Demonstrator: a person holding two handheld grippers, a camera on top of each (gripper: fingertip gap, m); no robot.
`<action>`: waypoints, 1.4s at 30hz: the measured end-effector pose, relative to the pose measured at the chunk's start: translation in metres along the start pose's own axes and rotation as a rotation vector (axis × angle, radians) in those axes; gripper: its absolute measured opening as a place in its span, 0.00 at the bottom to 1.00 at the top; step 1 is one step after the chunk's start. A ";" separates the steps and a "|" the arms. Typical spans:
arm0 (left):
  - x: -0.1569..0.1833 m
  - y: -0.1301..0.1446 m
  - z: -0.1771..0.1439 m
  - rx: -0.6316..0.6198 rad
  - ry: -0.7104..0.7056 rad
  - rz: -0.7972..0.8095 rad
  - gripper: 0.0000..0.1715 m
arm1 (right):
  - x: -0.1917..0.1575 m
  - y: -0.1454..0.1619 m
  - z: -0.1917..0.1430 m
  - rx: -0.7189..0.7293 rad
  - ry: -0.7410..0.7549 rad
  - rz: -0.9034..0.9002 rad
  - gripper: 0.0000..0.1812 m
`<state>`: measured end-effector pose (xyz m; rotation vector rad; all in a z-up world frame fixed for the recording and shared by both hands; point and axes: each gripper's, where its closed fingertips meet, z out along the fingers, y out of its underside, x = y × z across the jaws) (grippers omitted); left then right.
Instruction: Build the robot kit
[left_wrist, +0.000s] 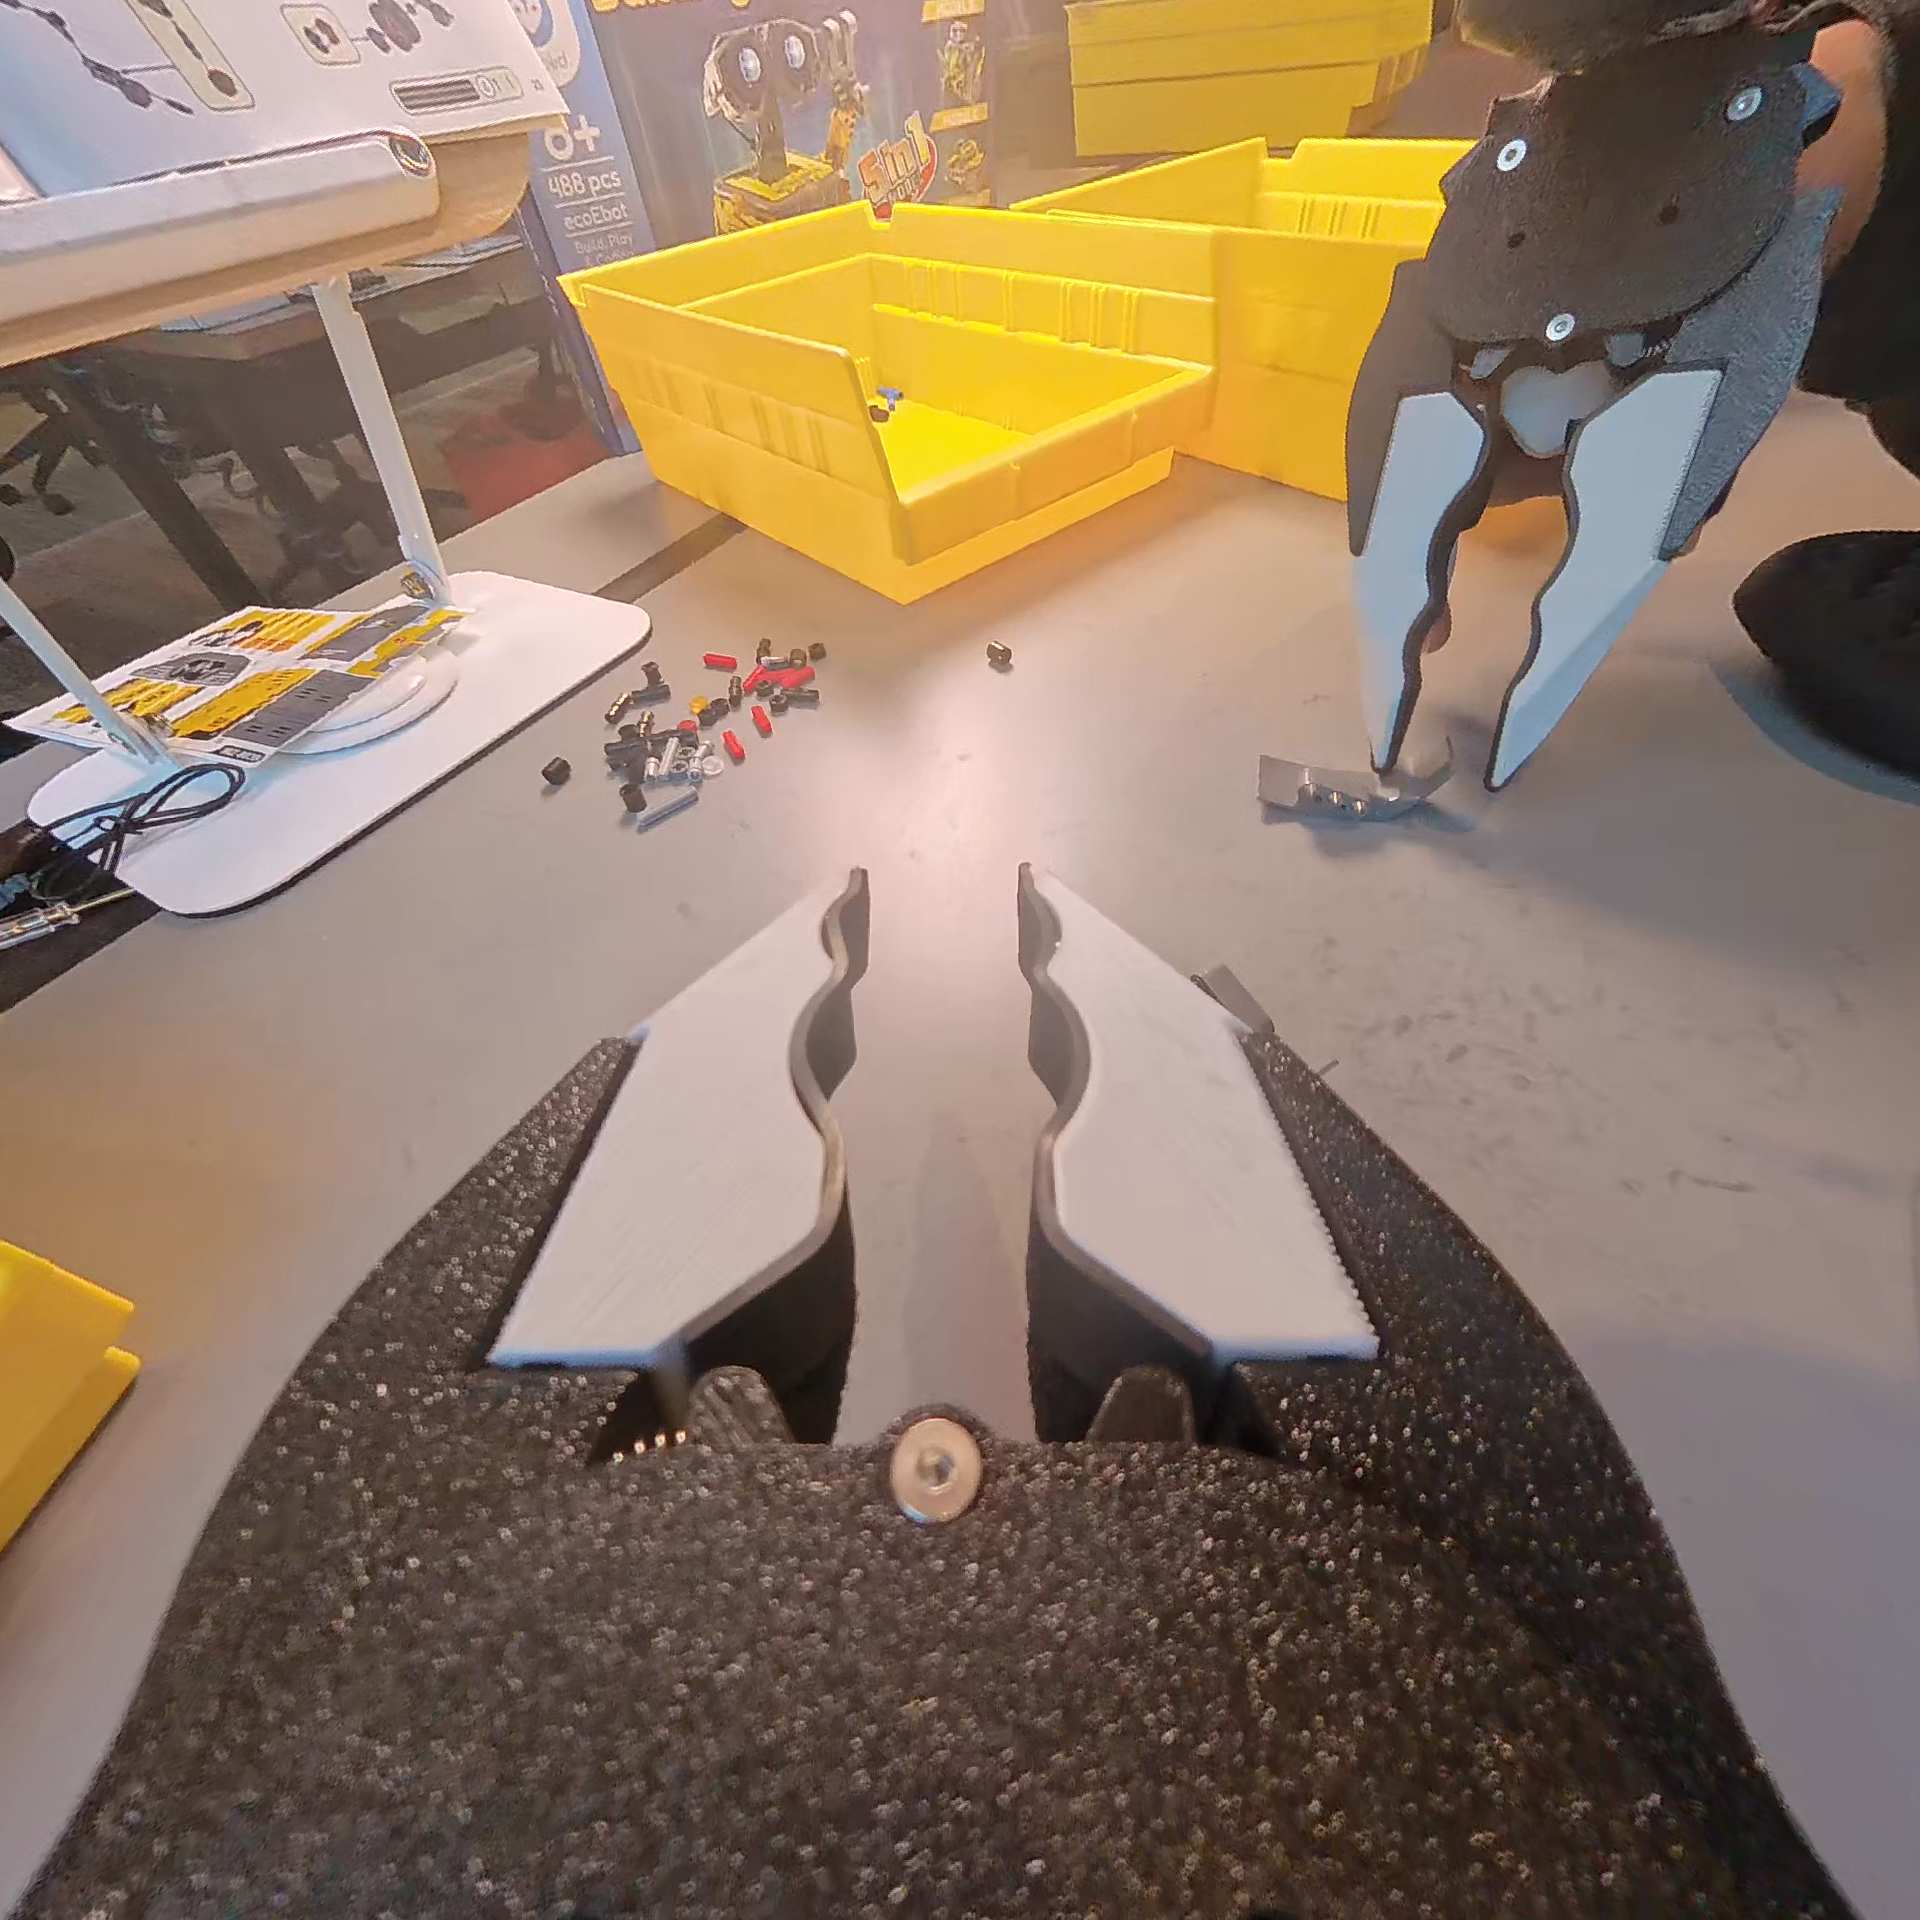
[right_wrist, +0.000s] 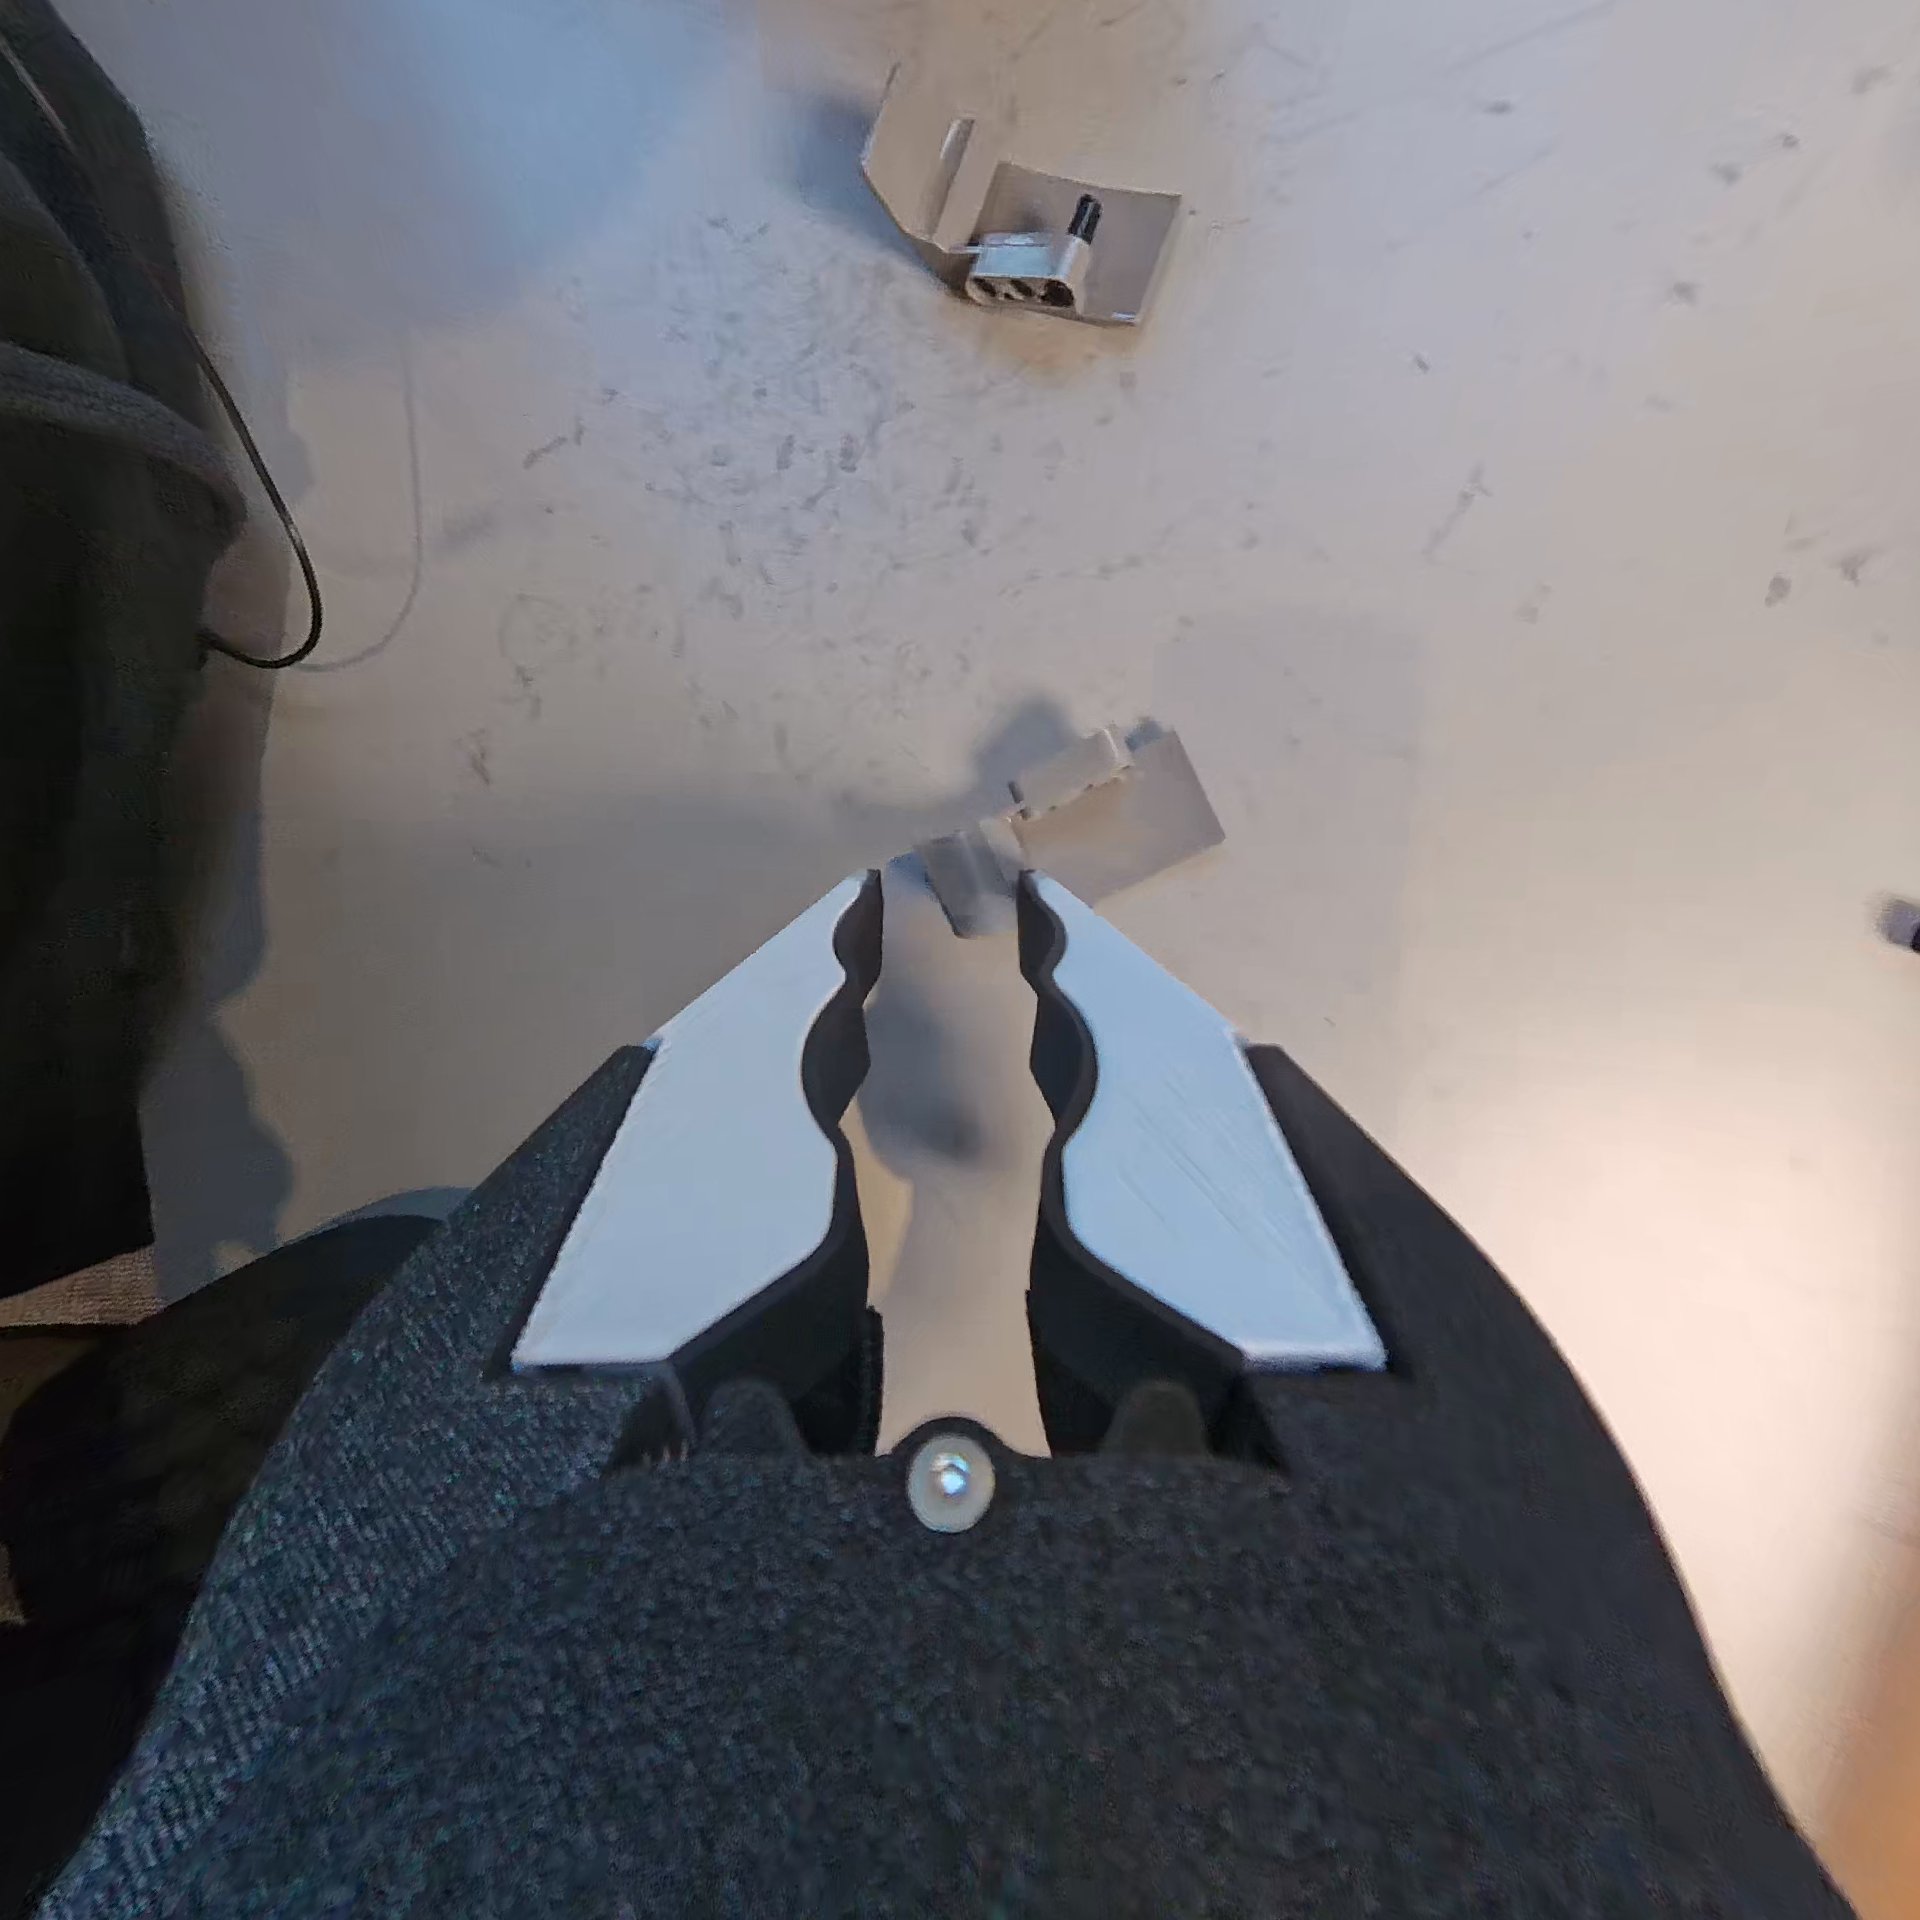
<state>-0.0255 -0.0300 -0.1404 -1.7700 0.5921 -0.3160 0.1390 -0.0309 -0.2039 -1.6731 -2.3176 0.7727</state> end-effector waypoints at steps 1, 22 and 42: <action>0.000 0.000 0.000 0.000 0.001 0.000 0.16 | -0.002 -0.001 0.001 0.000 -0.008 -0.007 0.14; -0.003 0.004 -0.001 -0.025 -0.005 -0.005 0.16 | 0.142 -0.022 -0.042 0.381 0.529 0.243 0.19; 0.072 0.043 -0.007 -0.246 0.389 0.344 0.00 | 0.141 -0.055 -0.109 0.704 0.698 0.184 0.24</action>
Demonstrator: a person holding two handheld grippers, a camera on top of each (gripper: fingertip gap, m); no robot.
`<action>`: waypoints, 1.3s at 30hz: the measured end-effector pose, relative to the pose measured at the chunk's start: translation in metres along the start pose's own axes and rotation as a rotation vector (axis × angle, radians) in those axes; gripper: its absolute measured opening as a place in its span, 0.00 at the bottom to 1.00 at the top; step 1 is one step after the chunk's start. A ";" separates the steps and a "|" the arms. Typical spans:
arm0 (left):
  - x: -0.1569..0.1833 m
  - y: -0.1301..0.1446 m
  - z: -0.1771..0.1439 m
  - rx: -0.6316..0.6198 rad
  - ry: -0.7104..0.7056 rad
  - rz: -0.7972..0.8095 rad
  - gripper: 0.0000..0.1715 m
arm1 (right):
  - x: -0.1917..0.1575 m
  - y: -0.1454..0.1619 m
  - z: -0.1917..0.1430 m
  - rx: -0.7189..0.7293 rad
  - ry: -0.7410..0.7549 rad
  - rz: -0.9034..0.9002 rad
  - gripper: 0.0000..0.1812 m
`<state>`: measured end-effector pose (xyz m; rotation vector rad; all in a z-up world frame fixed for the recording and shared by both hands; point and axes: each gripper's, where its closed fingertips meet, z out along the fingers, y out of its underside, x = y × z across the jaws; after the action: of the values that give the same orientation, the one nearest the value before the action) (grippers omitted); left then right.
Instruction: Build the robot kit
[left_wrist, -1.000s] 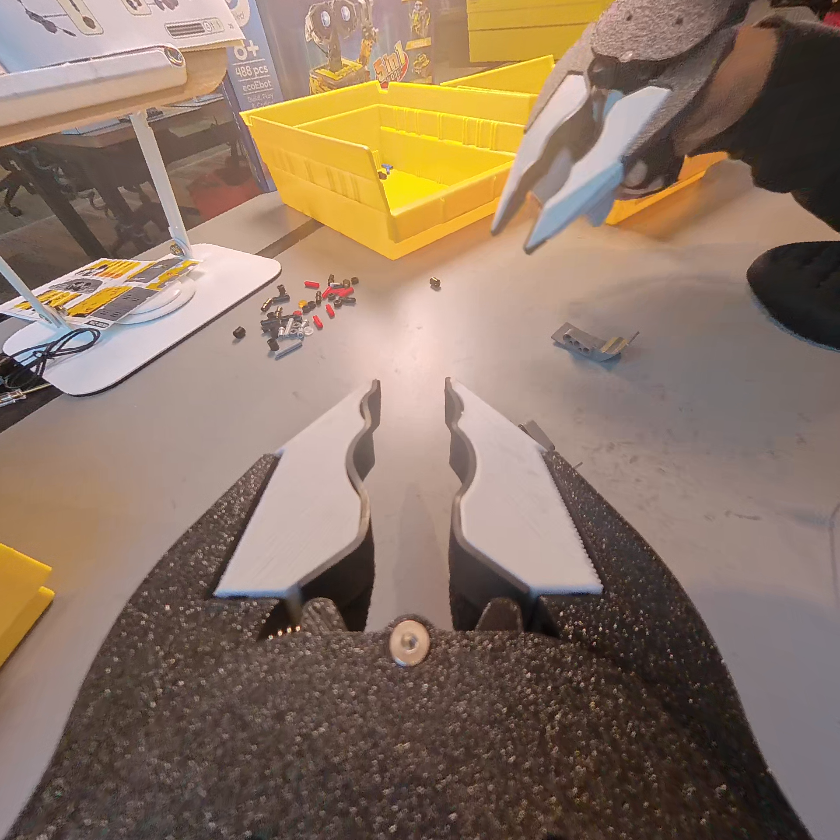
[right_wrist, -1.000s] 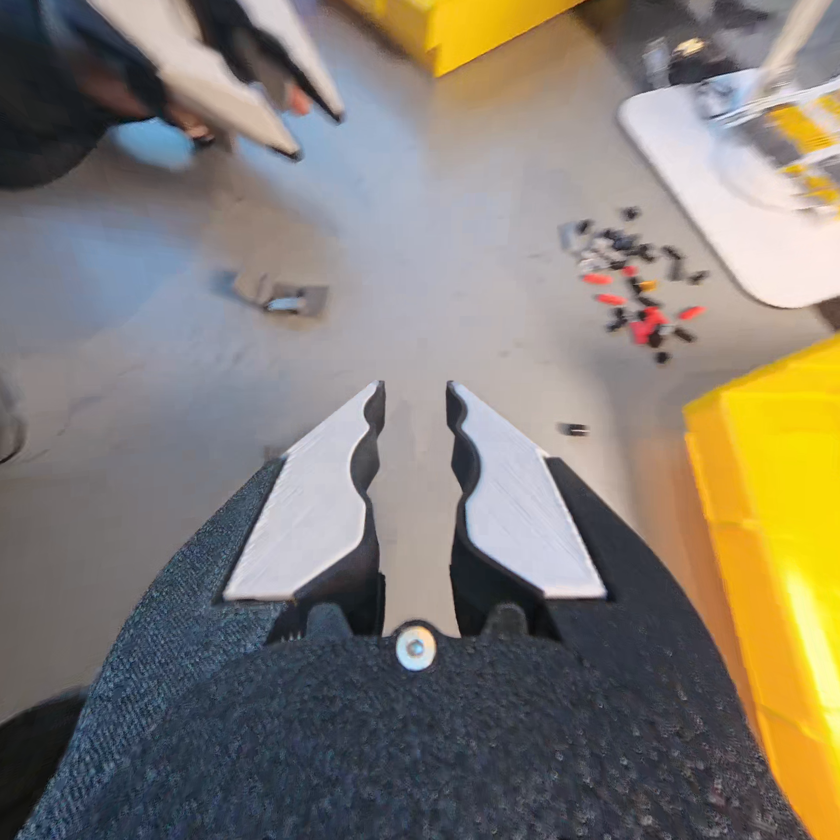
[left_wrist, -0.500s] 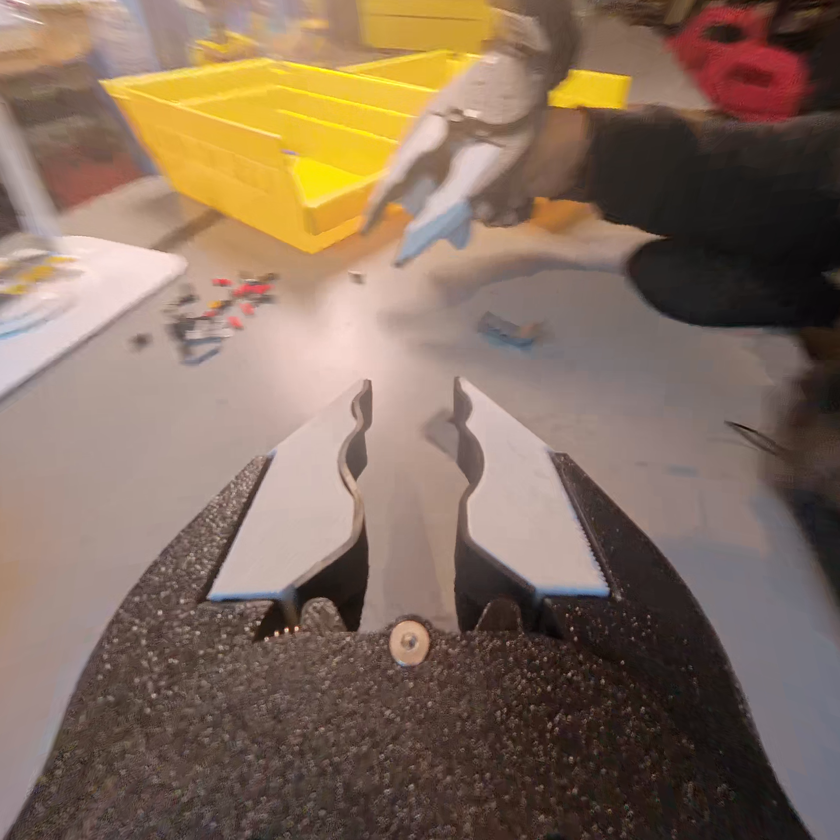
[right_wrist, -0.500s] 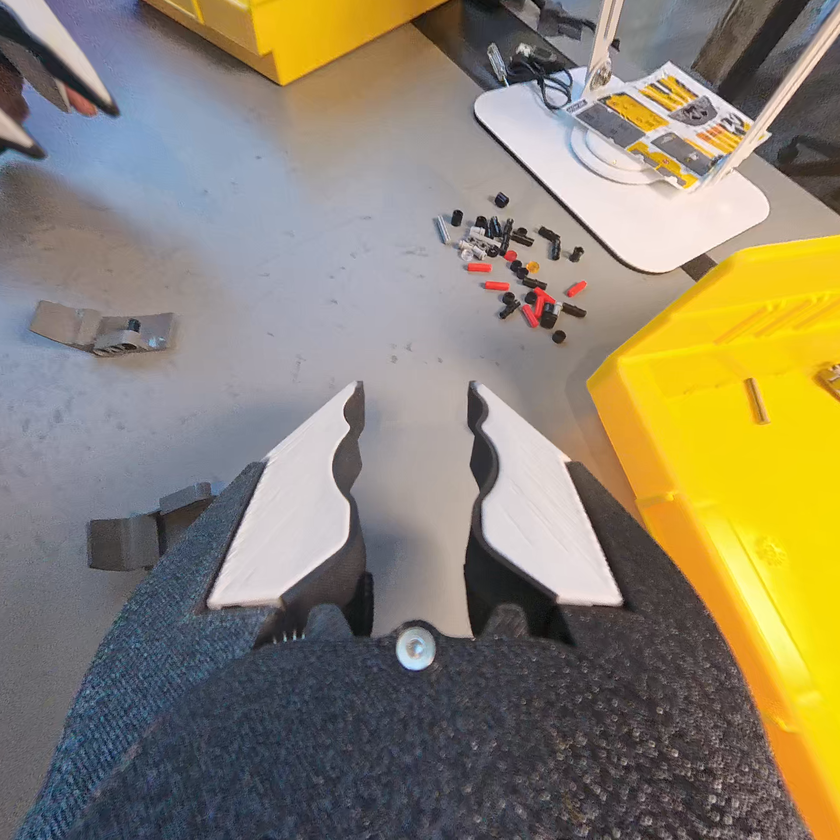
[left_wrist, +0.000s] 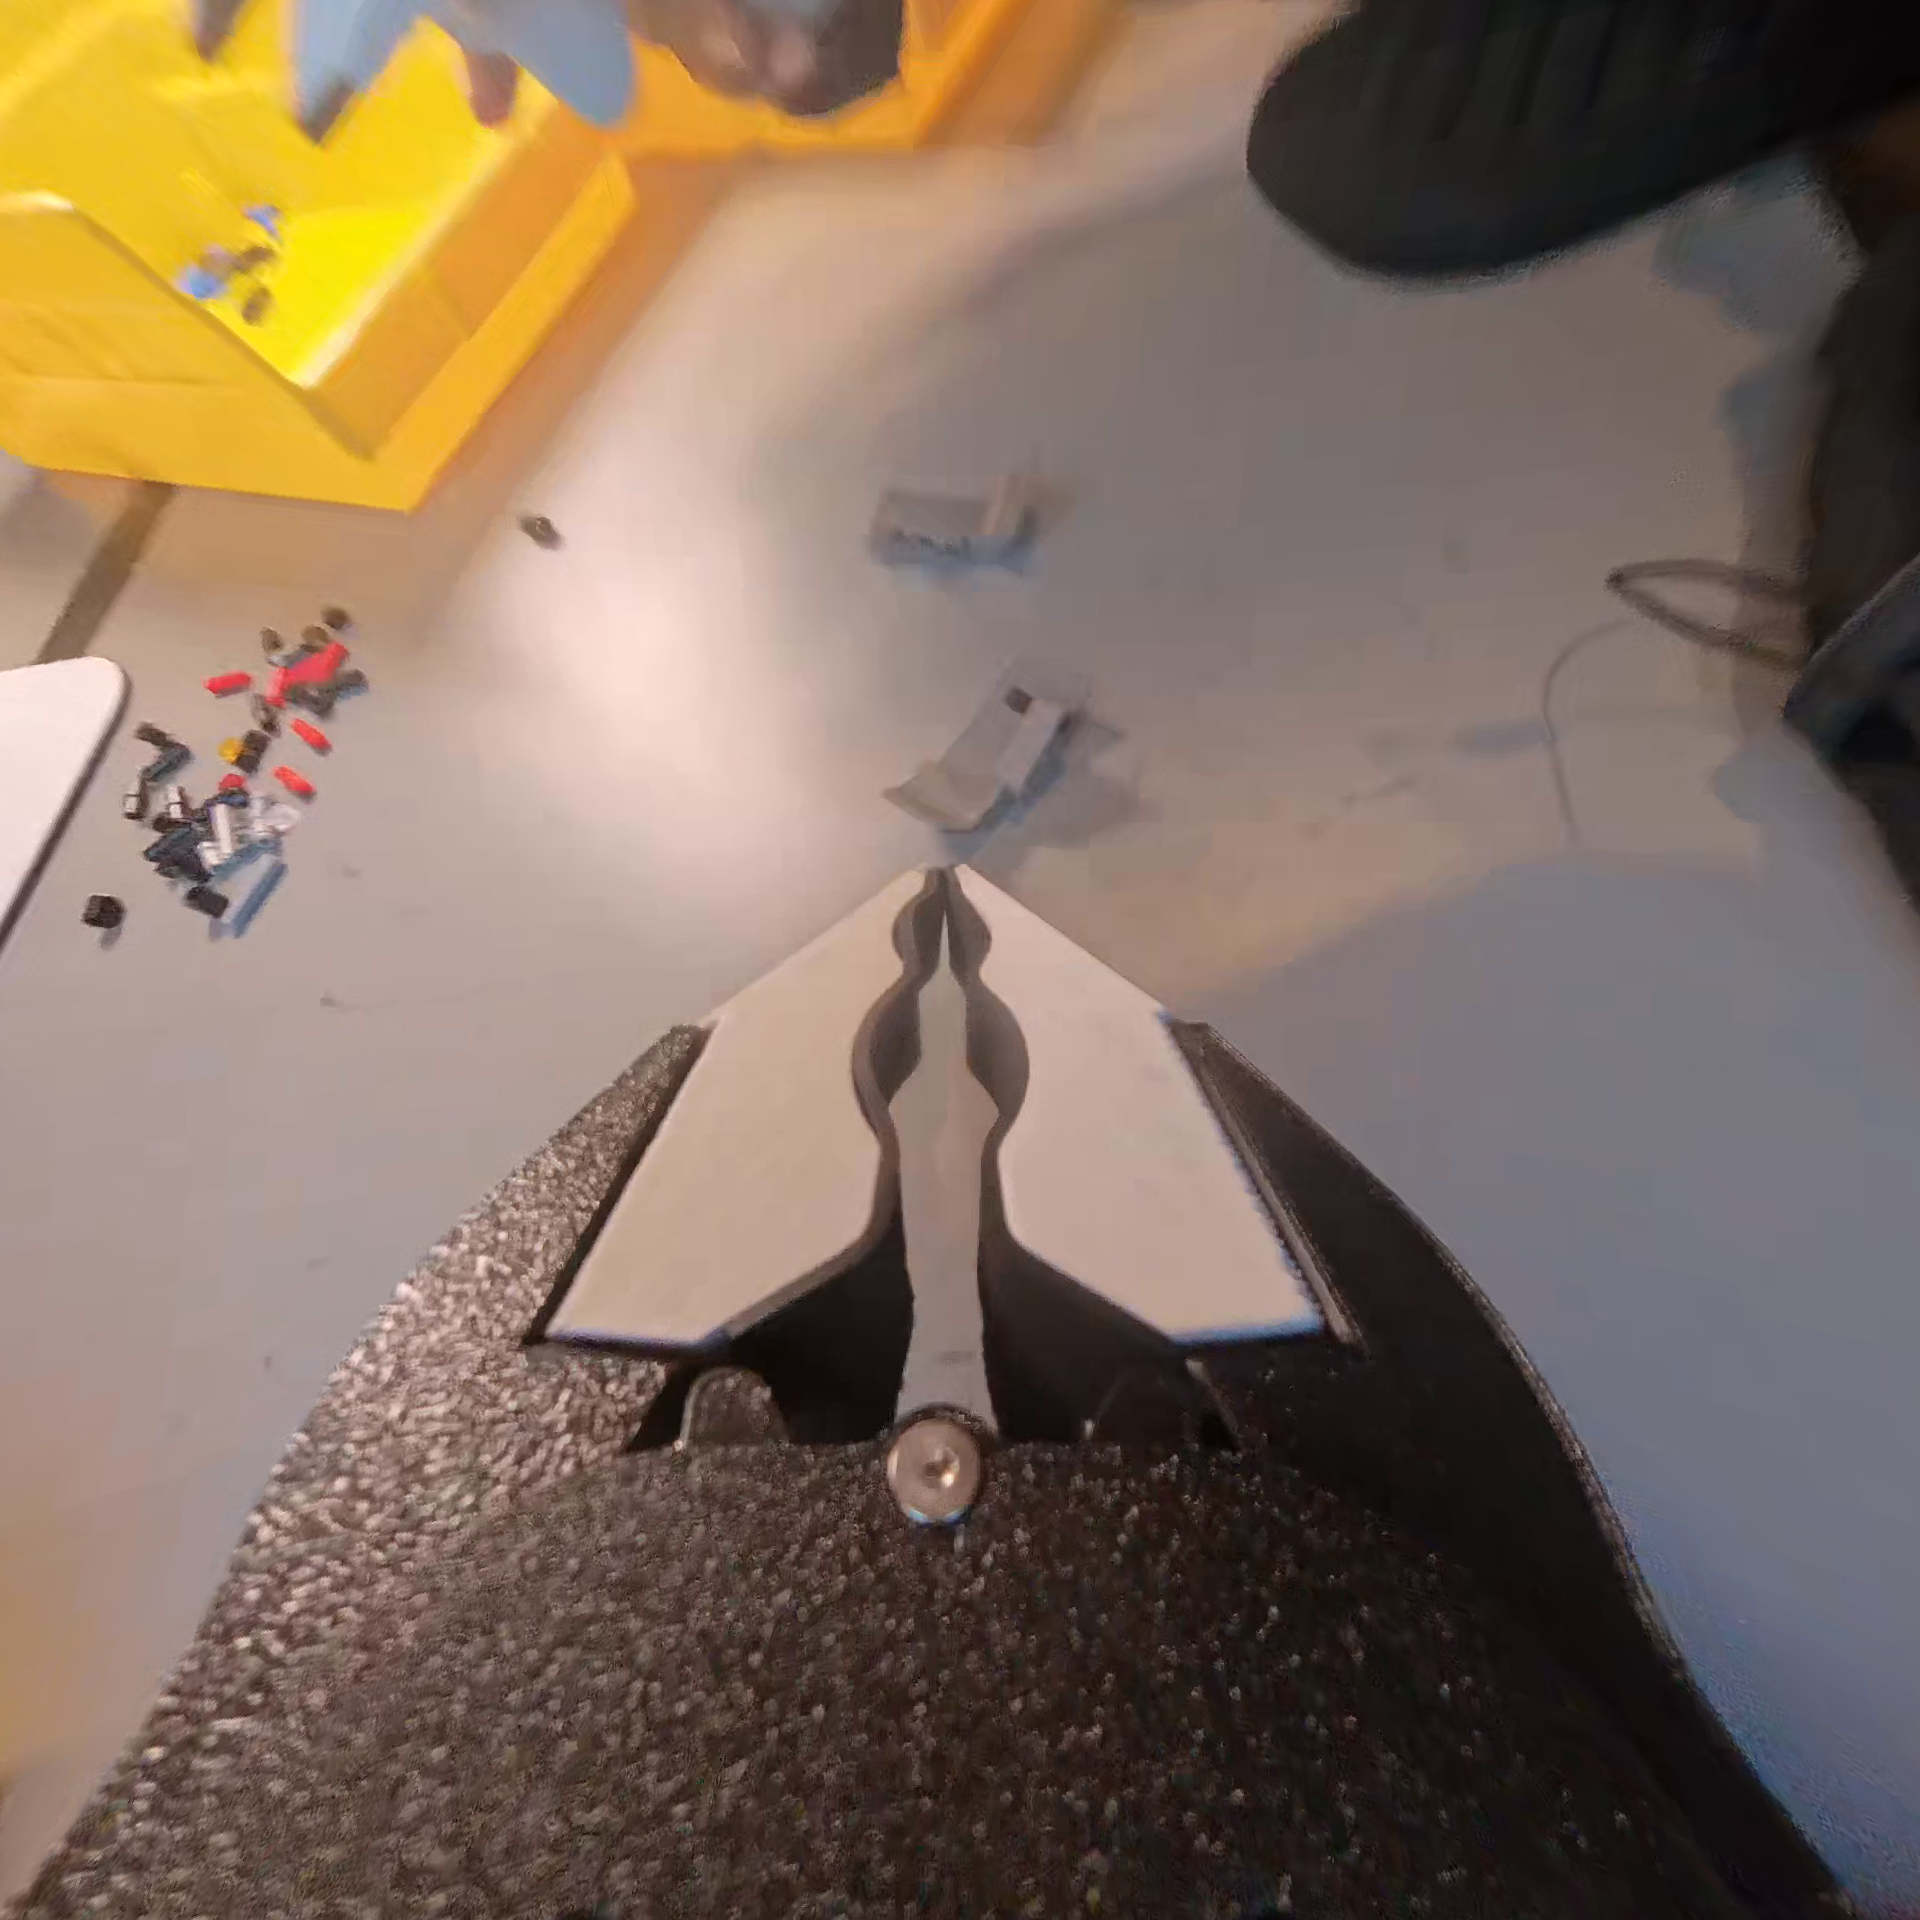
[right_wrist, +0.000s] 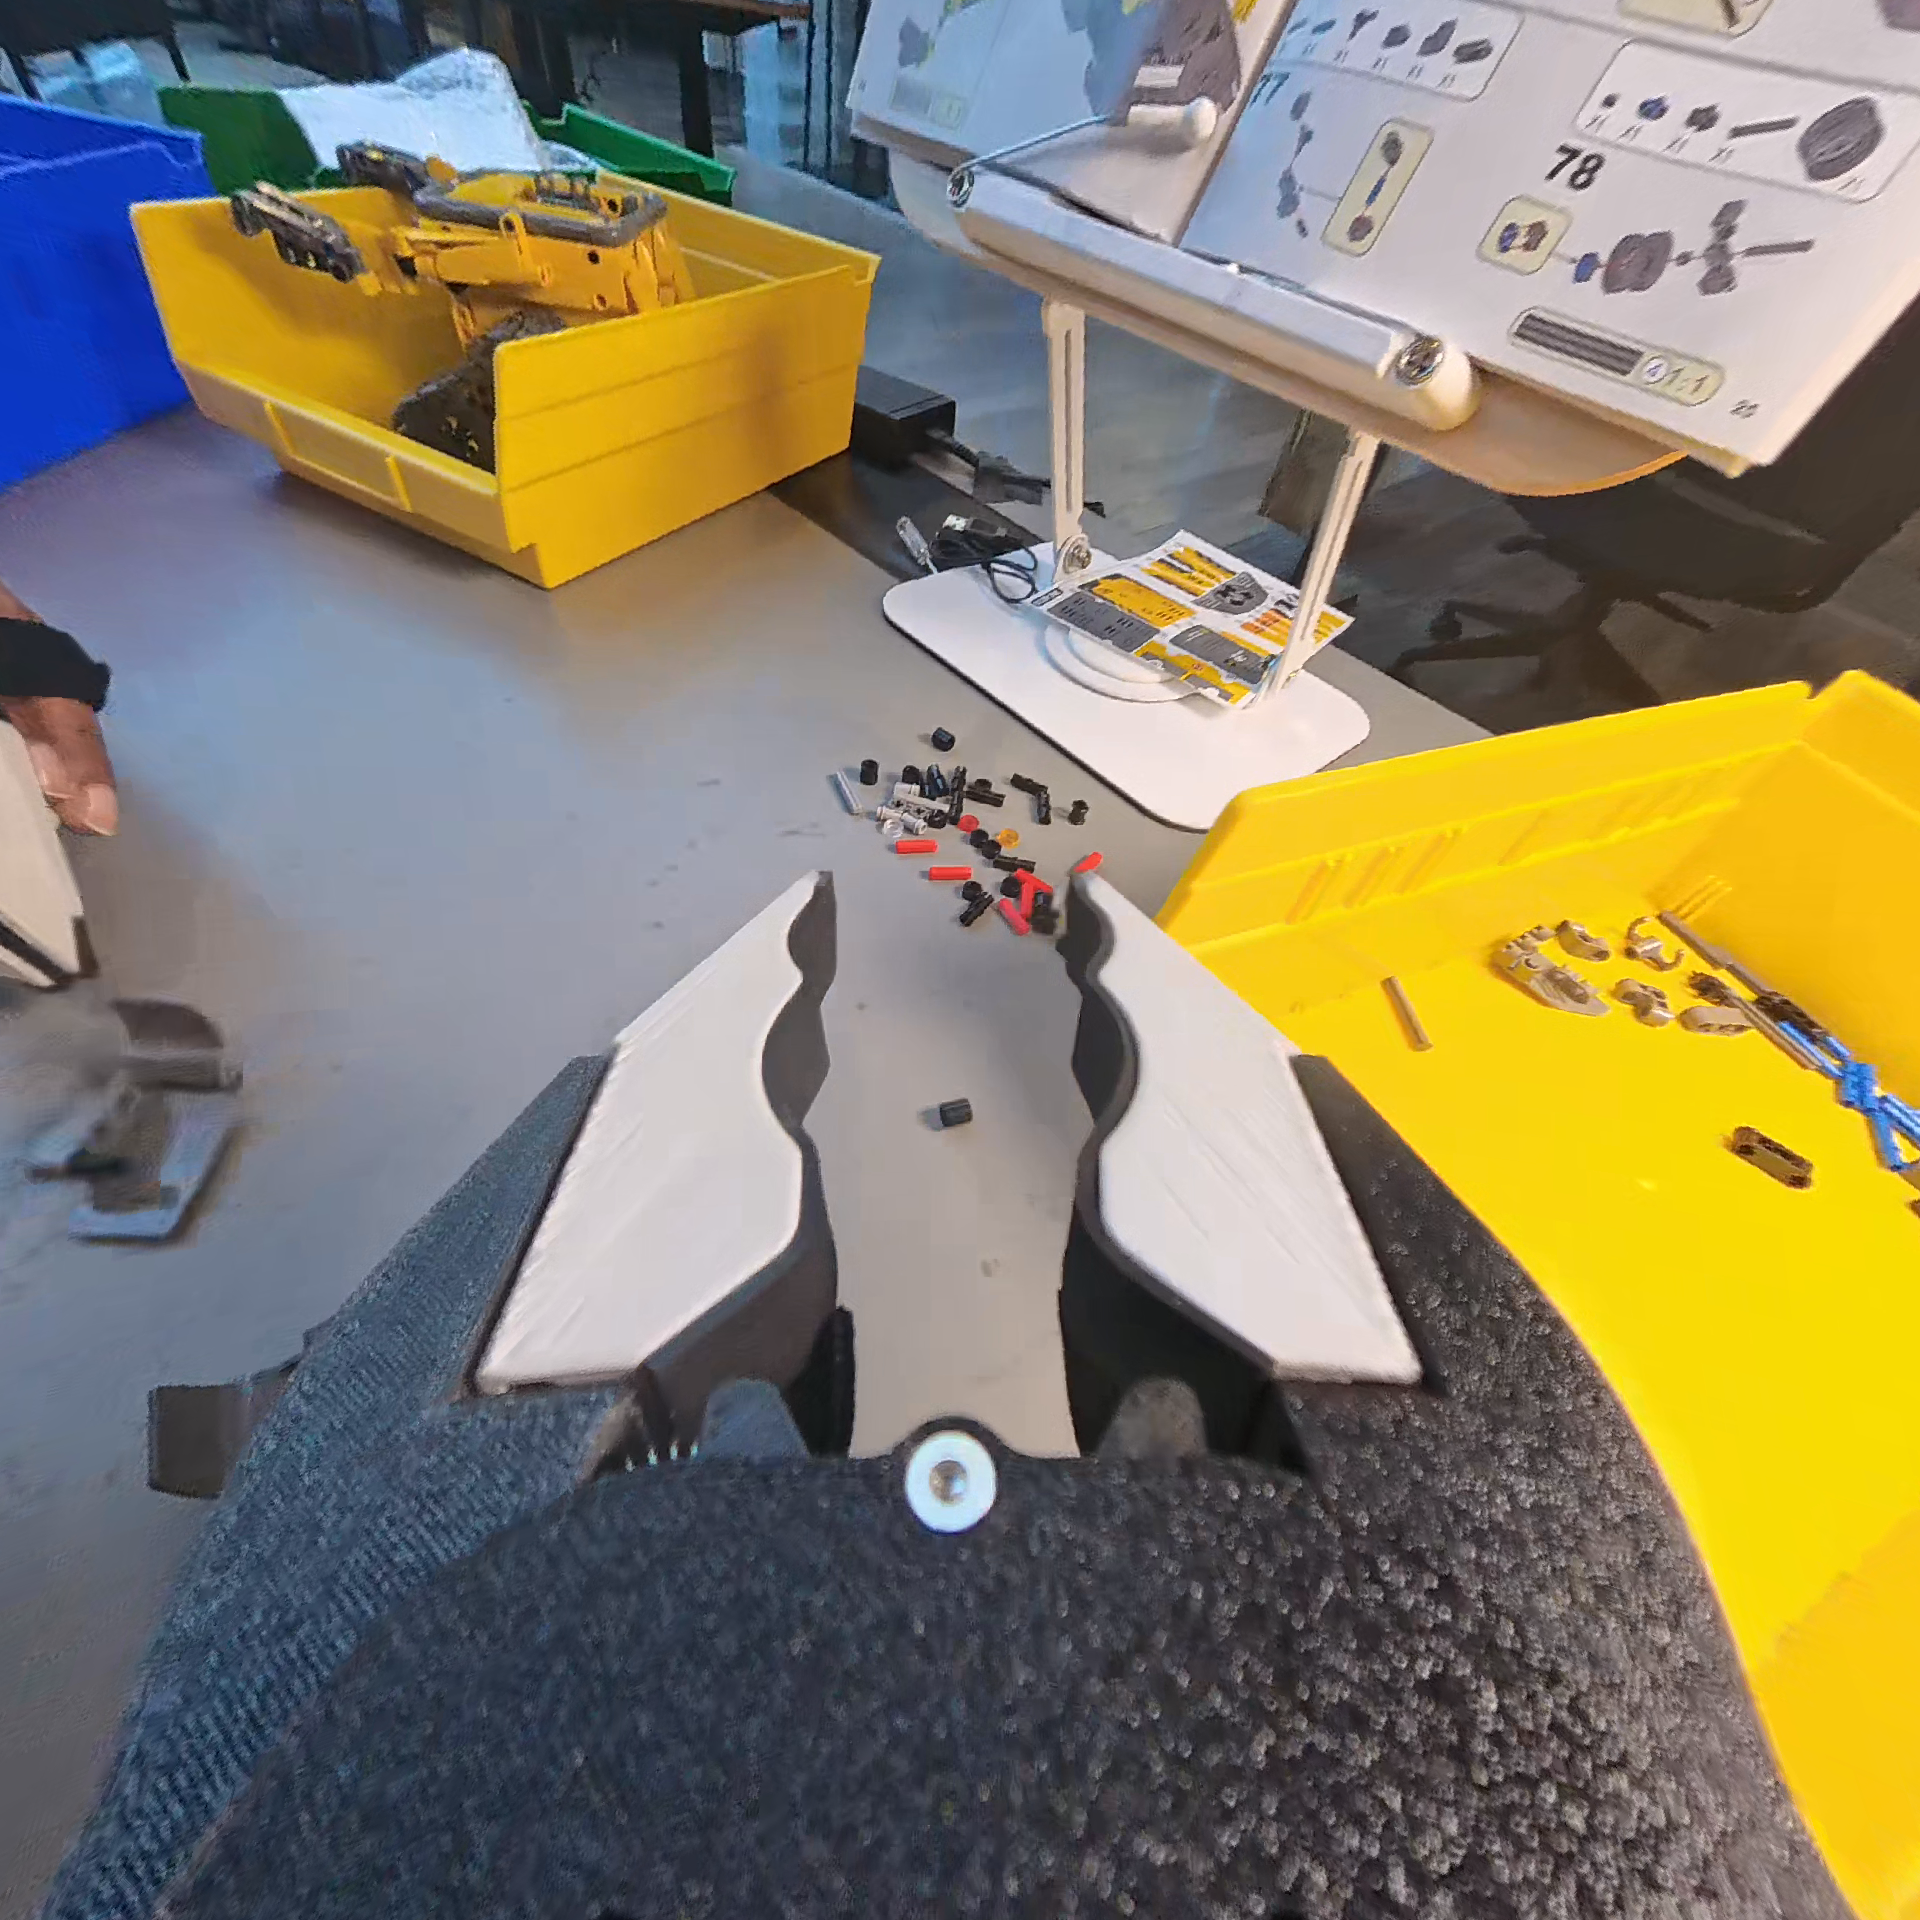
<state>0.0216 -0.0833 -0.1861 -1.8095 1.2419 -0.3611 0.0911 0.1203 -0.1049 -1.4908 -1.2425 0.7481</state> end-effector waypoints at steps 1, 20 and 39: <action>-0.006 -0.008 -0.010 0.067 -0.002 -0.045 0.00 | 0.003 -0.004 -0.002 0.020 0.013 0.008 0.24; -0.134 -0.030 -0.170 0.824 -0.508 -0.522 0.33 | 0.025 -0.041 -0.034 0.212 0.099 0.092 0.23; -0.136 -0.014 -0.145 0.608 -0.612 -0.478 0.27 | 0.002 0.067 0.104 -0.466 0.077 0.104 0.09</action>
<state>-0.1272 -0.0374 -0.0618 -1.4853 0.2239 -0.3576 0.0193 0.1569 -0.1984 -1.9535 -1.3472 0.4785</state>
